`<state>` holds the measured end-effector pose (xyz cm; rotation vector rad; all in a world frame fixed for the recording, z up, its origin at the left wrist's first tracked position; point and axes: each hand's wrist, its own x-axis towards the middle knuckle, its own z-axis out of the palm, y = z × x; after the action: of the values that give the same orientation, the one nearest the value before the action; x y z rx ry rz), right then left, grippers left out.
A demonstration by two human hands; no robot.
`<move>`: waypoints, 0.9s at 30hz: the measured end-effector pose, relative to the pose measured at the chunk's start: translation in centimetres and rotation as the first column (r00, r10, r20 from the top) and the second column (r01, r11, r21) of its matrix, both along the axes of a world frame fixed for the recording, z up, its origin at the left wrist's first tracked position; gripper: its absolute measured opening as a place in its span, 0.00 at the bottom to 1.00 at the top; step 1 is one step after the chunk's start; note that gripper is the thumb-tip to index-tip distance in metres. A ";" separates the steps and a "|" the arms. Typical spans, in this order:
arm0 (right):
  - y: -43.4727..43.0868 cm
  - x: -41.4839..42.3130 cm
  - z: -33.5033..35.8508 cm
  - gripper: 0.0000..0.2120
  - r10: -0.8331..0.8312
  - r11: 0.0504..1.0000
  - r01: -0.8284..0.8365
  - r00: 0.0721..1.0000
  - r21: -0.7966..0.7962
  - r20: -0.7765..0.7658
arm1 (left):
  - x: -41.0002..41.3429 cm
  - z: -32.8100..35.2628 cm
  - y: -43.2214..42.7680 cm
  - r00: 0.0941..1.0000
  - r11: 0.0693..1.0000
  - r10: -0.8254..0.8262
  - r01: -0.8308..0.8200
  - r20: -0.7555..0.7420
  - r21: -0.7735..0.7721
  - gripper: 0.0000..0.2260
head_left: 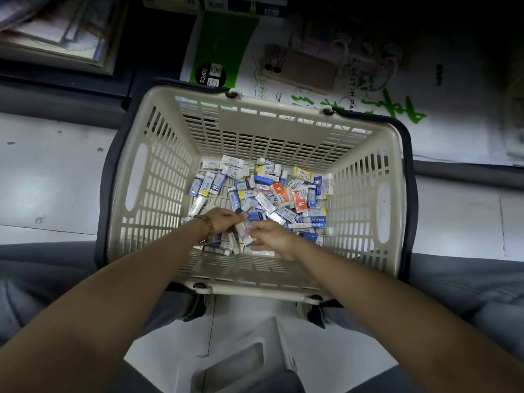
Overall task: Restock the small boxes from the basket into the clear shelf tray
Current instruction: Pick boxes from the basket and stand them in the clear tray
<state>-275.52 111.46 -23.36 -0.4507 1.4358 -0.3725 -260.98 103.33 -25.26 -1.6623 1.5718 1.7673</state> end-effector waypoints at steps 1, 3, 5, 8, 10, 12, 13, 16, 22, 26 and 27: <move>-0.3 -0.5 0.4 0.21 -0.027 1.000 0.027 0.999 0.008 0.034 | -0.1 0.6 -0.1 0.999 1.000 0.027 -0.027 -0.018 0.005 0.17; -0.9 -1.6 1.2 0.23 -0.073 0.997 0.073 0.992 0.007 0.102 | -0.3 1.7 -0.3 0.993 0.997 0.080 -0.078 -0.081 0.027 0.17; -1.1 -2.3 2.1 0.23 -0.085 0.996 0.084 0.983 0.015 0.164 | -0.8 2.5 -0.1 0.982 0.987 0.128 -0.113 -0.136 0.113 0.15; -1.4 -3.4 3.0 0.13 -0.095 0.995 0.087 0.959 0.041 0.266 | -1.8 2.8 0.5 0.946 0.953 0.281 -0.256 -0.161 0.163 0.14; -1.6 -4.7 3.3 0.12 -0.112 0.994 0.111 0.982 0.010 0.154 | -2.3 3.0 0.5 0.915 0.931 0.365 -0.354 -0.172 0.094 0.11; -1.4 -7.0 3.1 0.13 -0.023 0.995 -0.006 0.959 -0.101 -0.284 | -2.2 3.1 0.2 0.887 0.908 0.417 -0.416 -0.200 0.051 0.09; -1.1 -8.4 2.7 0.13 0.032 0.987 -0.113 0.842 -0.117 -0.538 | -1.9 3.1 0.1 0.882 0.905 0.421 -0.424 -0.210 0.032 0.11; 0.1 -10.5 1.4 0.24 0.253 0.940 -0.338 0.613 0.040 -0.748 | -1.0 2.5 0.0 0.914 0.924 0.362 -0.377 -0.182 -0.058 0.14; 0.0 -10.3 0.2 0.34 0.435 0.840 -0.513 0.439 0.178 -0.787 | -0.6 1.0 -0.1 0.939 0.933 0.307 -0.329 -0.154 -0.147 0.16; 0.2 -10.2 -0.2 0.29 0.467 0.845 -0.494 0.497 0.204 -0.732 | -1.0 1.1 0.0 0.940 0.943 0.309 -0.323 -0.143 -0.085 0.15; 0.4 -10.2 -0.3 0.28 0.431 0.870 -0.460 0.538 0.176 -0.724 | -1.2 1.2 0.0 0.927 0.935 0.341 -0.351 -0.159 -0.043 0.15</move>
<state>-285.68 111.83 -23.62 -1.0736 2.0349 0.2664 -262.13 103.36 -24.05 -1.9854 1.4856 2.0716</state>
